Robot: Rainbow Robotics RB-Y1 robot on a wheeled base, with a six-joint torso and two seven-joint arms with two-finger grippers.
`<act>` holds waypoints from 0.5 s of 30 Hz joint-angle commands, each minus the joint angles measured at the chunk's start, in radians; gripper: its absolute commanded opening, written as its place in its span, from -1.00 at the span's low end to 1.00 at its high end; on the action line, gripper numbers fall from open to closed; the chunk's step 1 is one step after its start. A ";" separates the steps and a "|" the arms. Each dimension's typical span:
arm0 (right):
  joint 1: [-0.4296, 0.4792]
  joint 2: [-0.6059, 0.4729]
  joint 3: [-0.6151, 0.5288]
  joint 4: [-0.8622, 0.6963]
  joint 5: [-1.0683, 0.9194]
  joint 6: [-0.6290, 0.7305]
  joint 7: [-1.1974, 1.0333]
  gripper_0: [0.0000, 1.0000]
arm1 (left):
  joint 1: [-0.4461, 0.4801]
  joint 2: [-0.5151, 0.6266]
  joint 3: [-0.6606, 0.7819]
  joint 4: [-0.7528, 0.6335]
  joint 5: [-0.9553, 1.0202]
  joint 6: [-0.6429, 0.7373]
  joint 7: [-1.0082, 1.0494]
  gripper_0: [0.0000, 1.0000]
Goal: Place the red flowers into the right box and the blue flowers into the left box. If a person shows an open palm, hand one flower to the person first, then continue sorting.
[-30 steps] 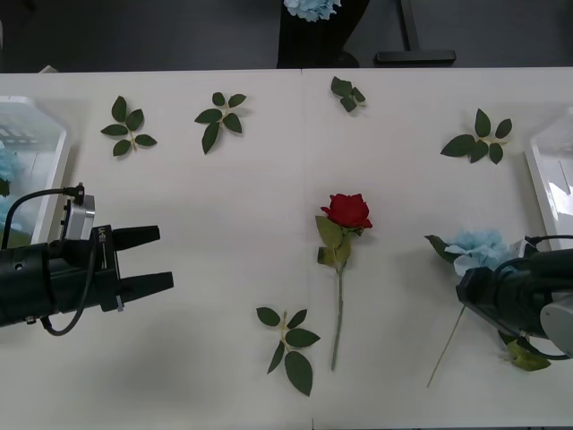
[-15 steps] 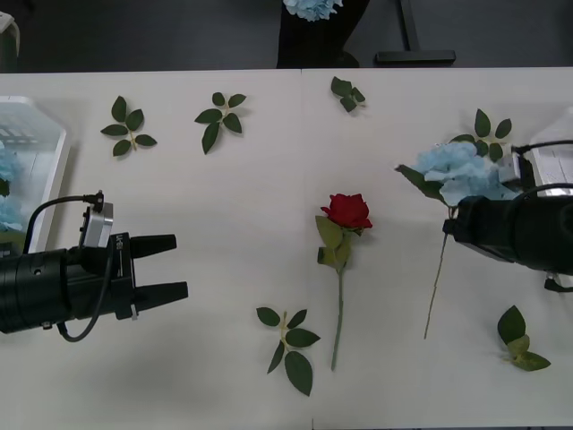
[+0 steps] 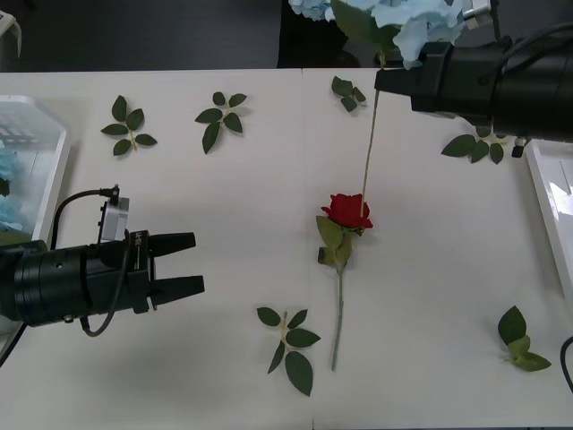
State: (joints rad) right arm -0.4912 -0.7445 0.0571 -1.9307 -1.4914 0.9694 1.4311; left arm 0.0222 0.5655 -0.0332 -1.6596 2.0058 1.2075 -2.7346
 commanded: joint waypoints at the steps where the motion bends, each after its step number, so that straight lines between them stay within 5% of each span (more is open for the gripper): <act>1: -0.092 0.060 0.010 0.009 -0.040 -0.012 0.072 -1.00 | -0.125 -0.044 -0.053 0.066 0.045 -0.008 0.029 1.00; 15: -0.107 0.100 0.155 -0.057 -0.043 -0.178 0.065 -1.00 | -0.315 -0.191 -0.175 0.156 0.220 -0.148 0.029 1.00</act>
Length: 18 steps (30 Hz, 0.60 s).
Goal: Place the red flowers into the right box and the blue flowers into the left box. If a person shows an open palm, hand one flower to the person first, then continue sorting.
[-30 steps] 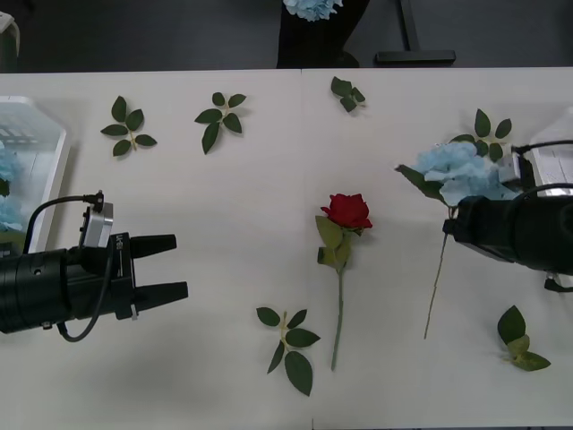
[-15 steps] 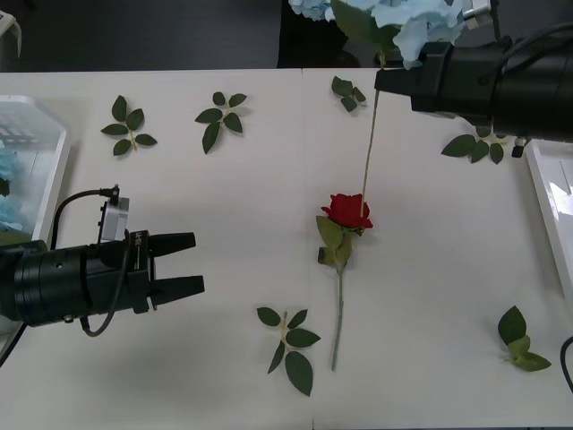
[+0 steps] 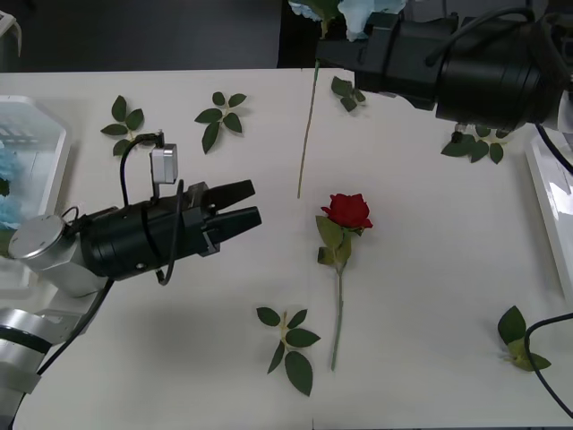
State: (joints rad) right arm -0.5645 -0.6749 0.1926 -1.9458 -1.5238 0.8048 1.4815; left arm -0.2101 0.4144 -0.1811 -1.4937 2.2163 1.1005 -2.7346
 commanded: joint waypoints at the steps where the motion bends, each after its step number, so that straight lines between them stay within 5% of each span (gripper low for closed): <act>1: -0.034 0.037 0.019 -0.044 -0.009 -0.013 0.014 -1.00 | -0.103 -0.045 -0.035 -0.010 0.010 -0.056 0.029 1.00; 12: -0.034 0.041 0.022 -0.042 0.005 -0.013 0.003 -1.00 | -0.210 -0.054 -0.120 -0.011 0.013 -0.133 0.029 1.00; 14: -0.034 0.041 0.022 -0.041 0.007 -0.013 0.002 -1.00 | -0.221 -0.054 -0.132 -0.011 0.013 -0.137 0.029 0.33; 15: -0.034 0.041 0.022 -0.041 0.007 -0.013 0.002 -1.00 | -0.229 -0.054 -0.138 -0.010 0.014 -0.137 0.029 -0.41; 16: -0.034 0.041 0.022 -0.041 0.007 -0.013 0.003 -1.00 | -0.230 -0.054 -0.141 -0.011 0.014 -0.140 0.029 -0.85; 18: -0.034 0.041 0.022 -0.041 0.008 -0.015 0.000 -1.00 | -0.230 -0.054 -0.150 -0.011 0.017 -0.148 0.029 -1.00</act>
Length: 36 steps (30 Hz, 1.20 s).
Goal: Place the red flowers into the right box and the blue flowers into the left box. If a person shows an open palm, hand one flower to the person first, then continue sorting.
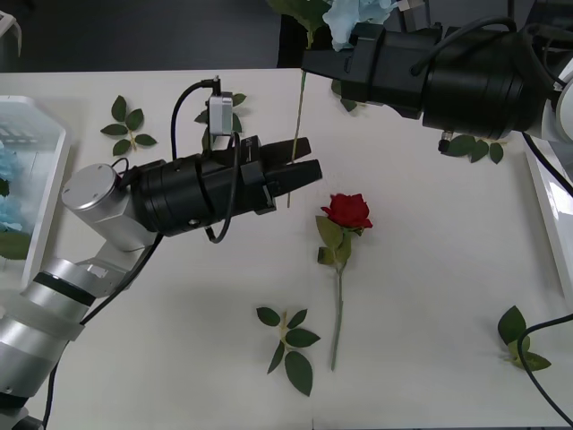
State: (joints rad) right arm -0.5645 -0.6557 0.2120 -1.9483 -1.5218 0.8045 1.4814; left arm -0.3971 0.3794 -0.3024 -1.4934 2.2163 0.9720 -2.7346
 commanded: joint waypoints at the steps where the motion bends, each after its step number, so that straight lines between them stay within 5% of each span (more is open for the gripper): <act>1: -0.034 0.022 0.003 -0.040 0.006 -0.014 0.002 -1.00 | -0.045 -0.019 -0.029 -0.011 0.019 -0.021 0.029 -1.00; 16: -0.034 0.025 0.003 -0.040 0.006 -0.019 -0.004 -1.00 | -0.046 -0.016 -0.029 -0.011 0.034 -0.024 0.029 -1.00; 19: -0.034 0.025 0.003 -0.038 0.006 -0.027 -0.007 -0.05 | -0.046 -0.010 -0.029 -0.011 0.042 -0.025 0.029 -1.00; 27: -0.034 0.022 0.001 -0.038 0.008 -0.054 -0.023 1.00 | -0.046 0.030 -0.027 -0.011 0.074 -0.041 0.029 -1.00; 36: -0.026 -0.019 0.001 -0.035 0.095 -0.037 -0.047 1.00 | -0.006 0.248 -0.003 -0.011 0.016 -0.059 0.029 -1.00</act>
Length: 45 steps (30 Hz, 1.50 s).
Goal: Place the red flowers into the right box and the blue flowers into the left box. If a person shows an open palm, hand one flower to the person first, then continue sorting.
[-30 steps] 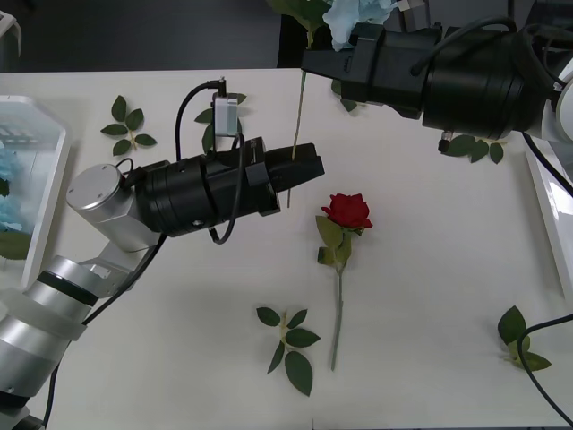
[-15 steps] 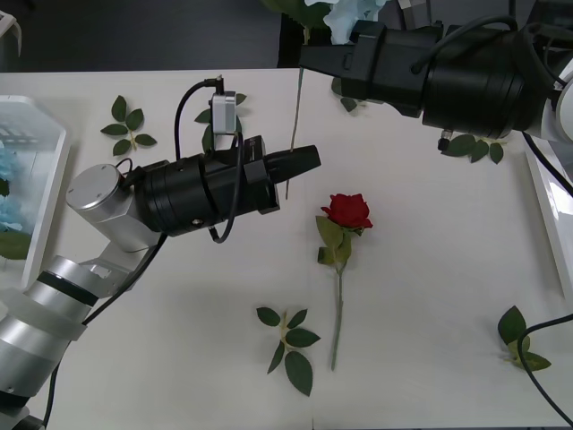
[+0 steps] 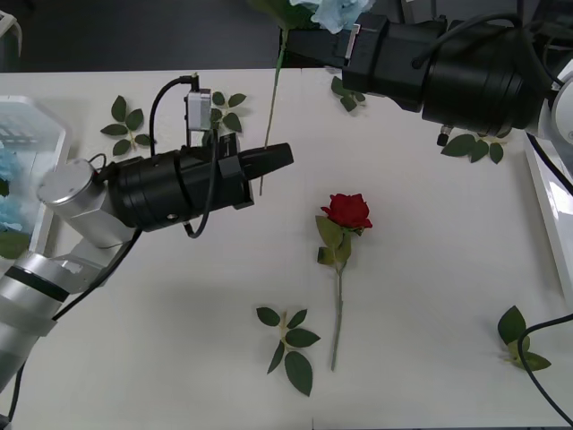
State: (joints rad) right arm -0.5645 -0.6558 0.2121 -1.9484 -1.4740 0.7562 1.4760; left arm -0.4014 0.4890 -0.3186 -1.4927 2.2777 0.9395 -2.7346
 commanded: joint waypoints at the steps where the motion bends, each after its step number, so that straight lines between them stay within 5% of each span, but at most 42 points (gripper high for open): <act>1: -0.025 -0.031 0.001 -0.034 0.055 0.026 -0.051 1.00 | 0.009 0.155 0.032 -0.012 -0.073 -0.030 0.029 -1.00; 10: 0.020 -0.196 -0.016 -0.020 0.066 0.287 -0.140 1.00 | 0.116 0.289 0.271 -0.069 -0.409 0.054 0.153 -1.00; 22: 0.175 -0.285 -0.014 -0.284 0.328 0.744 -0.631 1.00 | 0.205 0.399 0.866 -0.073 -0.899 0.748 0.593 -1.00; 29: 0.244 -0.232 0.038 -0.406 0.534 0.887 -0.769 1.00 | 0.230 0.517 1.053 -0.073 -1.139 0.937 0.587 -1.00; 37: 0.235 -0.166 0.274 -0.368 0.833 0.816 -0.767 1.00 | 0.286 0.569 1.156 -0.073 -1.416 0.946 0.555 -1.00; 45: 0.218 -0.048 0.349 -0.244 0.945 0.709 -0.766 1.00 | 0.339 0.566 1.121 -0.069 -1.554 0.846 0.559 -1.00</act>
State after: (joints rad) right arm -0.3226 -0.7744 0.5525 -2.2265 -0.5632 1.4912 0.7014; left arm -0.0907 1.0016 0.8140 -1.5382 0.7654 1.8032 -2.1017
